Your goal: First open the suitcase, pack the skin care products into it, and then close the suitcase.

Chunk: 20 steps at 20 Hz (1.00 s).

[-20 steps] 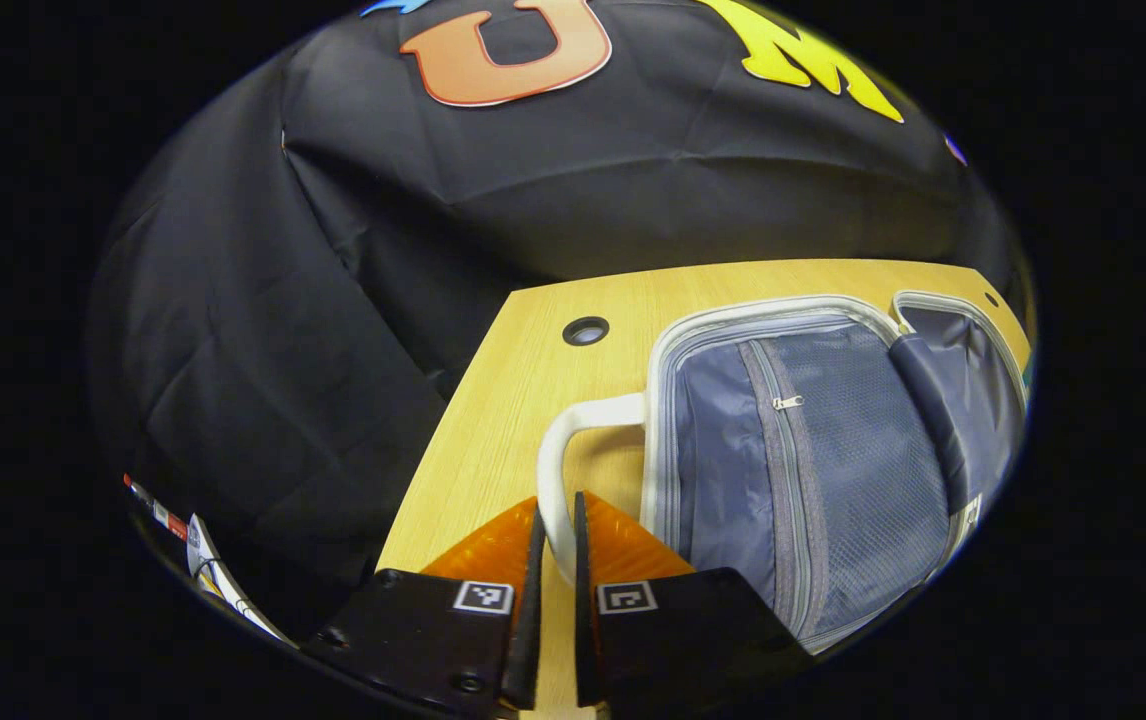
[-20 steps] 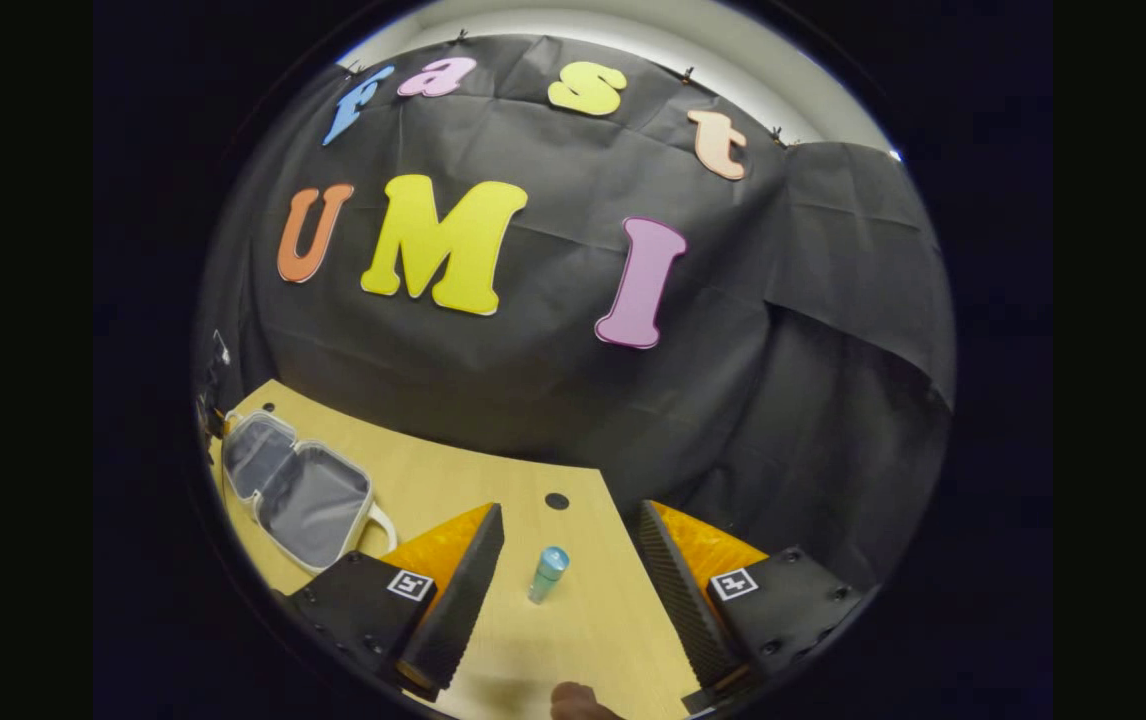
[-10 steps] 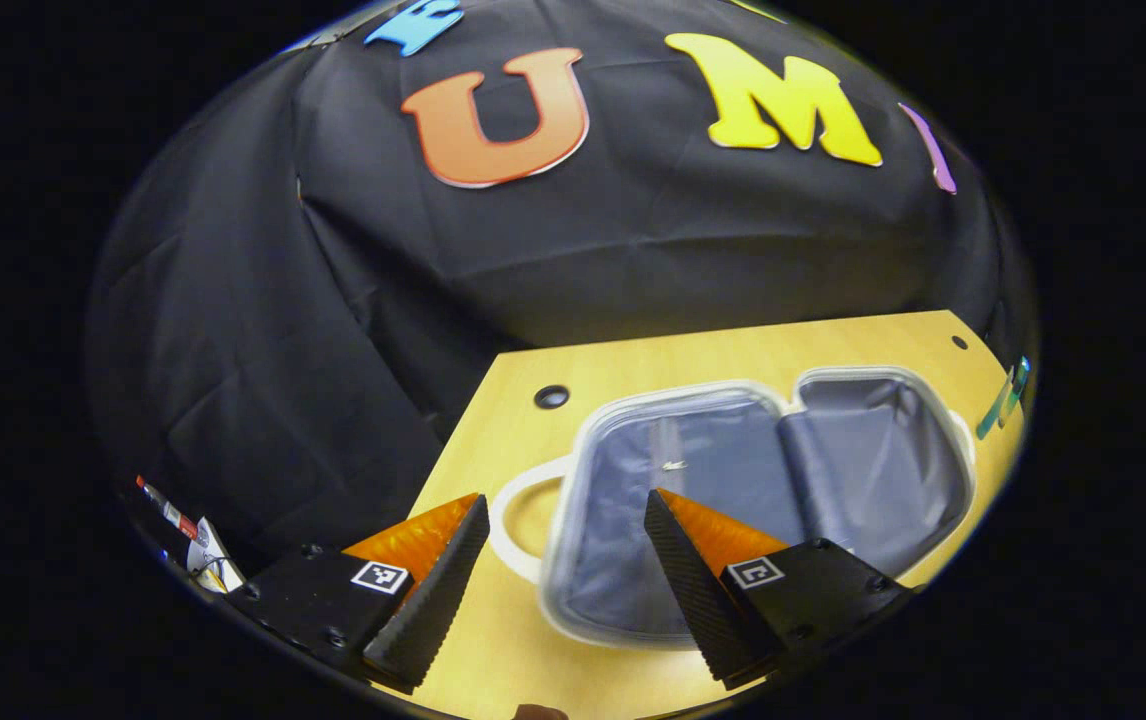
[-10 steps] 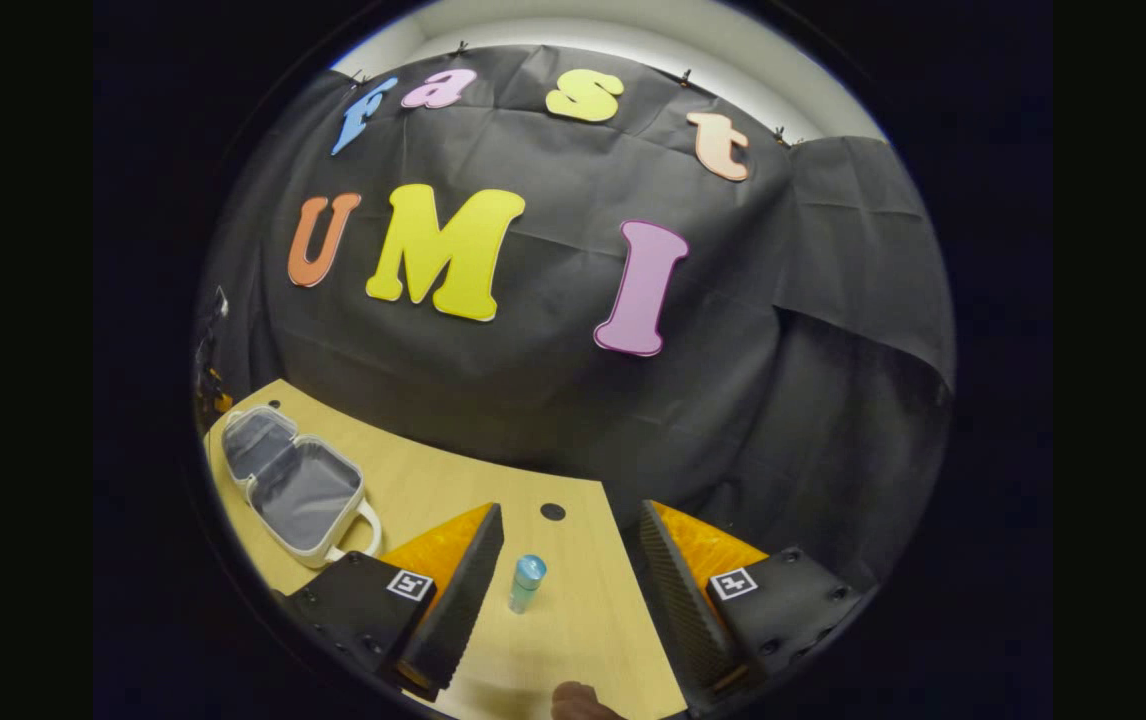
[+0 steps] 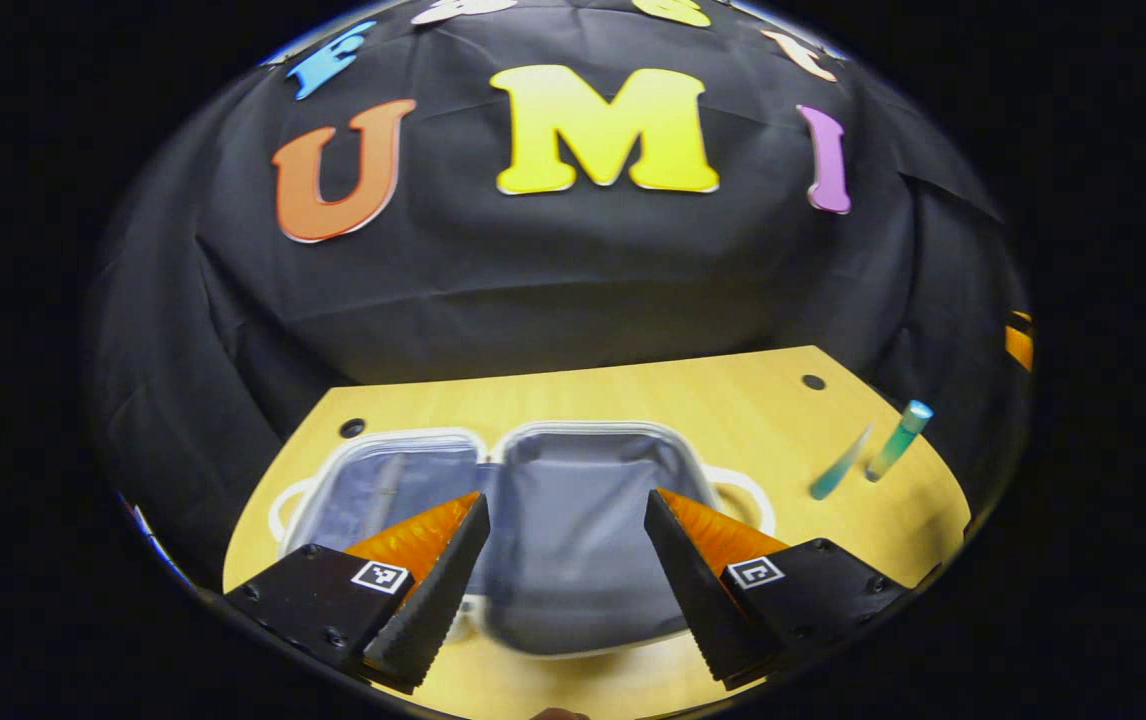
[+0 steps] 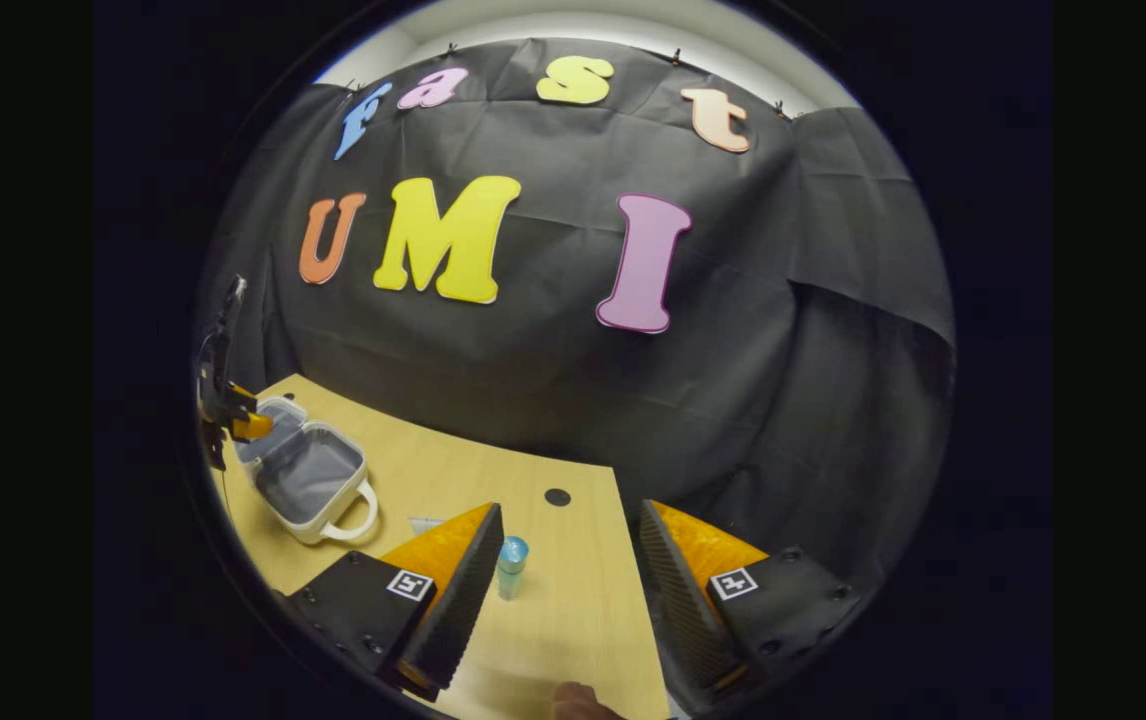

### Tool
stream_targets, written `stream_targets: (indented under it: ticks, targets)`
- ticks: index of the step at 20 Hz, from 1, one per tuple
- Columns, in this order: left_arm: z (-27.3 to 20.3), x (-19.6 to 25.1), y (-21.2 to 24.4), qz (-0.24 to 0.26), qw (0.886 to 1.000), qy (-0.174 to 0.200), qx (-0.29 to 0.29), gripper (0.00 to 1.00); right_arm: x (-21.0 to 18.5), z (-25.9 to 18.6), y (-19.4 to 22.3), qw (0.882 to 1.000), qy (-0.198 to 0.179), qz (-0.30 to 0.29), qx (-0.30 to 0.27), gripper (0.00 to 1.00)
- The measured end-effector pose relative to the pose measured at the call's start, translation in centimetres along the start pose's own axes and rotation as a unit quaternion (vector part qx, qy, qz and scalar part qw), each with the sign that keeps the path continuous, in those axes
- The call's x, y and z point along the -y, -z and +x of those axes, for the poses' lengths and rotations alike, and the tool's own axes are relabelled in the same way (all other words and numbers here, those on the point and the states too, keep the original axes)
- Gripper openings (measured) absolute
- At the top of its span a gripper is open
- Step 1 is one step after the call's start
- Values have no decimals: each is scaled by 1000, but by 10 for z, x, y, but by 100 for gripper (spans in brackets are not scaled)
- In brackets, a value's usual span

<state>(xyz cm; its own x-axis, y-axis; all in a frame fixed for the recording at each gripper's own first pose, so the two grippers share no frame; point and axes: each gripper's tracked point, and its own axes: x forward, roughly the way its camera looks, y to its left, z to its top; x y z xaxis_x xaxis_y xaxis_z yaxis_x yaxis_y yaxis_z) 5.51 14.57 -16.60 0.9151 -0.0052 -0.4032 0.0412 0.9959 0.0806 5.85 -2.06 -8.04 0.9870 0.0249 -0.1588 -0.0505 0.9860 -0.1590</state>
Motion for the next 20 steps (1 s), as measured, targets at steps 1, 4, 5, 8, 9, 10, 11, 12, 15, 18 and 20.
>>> stream_targets:
  ticks: [1, 4, 5, 8, 9, 10, 11, 12, 15, 18, 20]
  targets:
    - [4, 24, 1, 9, 1000, 13, 0, 99, 3, 1, 3, 1000, -4, -3, -2, 82]
    - [22, 85, 7, 26, 998, 52, -6, 99, 10, 3, 16, 1000, -11, -4, -14, 82]
    - [27, 105, 12, 26, 997, 68, -9, 99, 12, 5, 20, 1000, -12, -3, -20, 81]
    - [44, 160, 24, 29, 994, 106, -17, 100, 21, 12, 33, 999, -7, -5, -34, 82]
    - [48, 175, 29, 31, 992, 117, -20, 100, 24, 14, 35, 999, -7, 0, -38, 82]
    - [51, 189, 33, 31, 991, 129, -24, 99, 26, 16, 39, 999, -4, 4, -42, 82]
    - [56, 202, 36, 33, 989, 139, -28, 100, 28, 20, 43, 999, -2, 4, -47, 82]
    - [63, 212, 41, 37, 987, 150, -33, 99, 29, 23, 49, 999, -1, 2, -52, 82]
    - [81, 241, 57, 49, 981, 178, -55, 100, 32, 31, 61, 998, 4, -10, -61, 82]
    - [108, 264, 59, 50, 979, 191, -60, 99, 29, 39, 79, 997, -1, -15, -78, 81]
    - [127, 278, 63, 47, 979, 189, -61, 100, 26, 44, 89, 996, -6, -15, -88, 81]
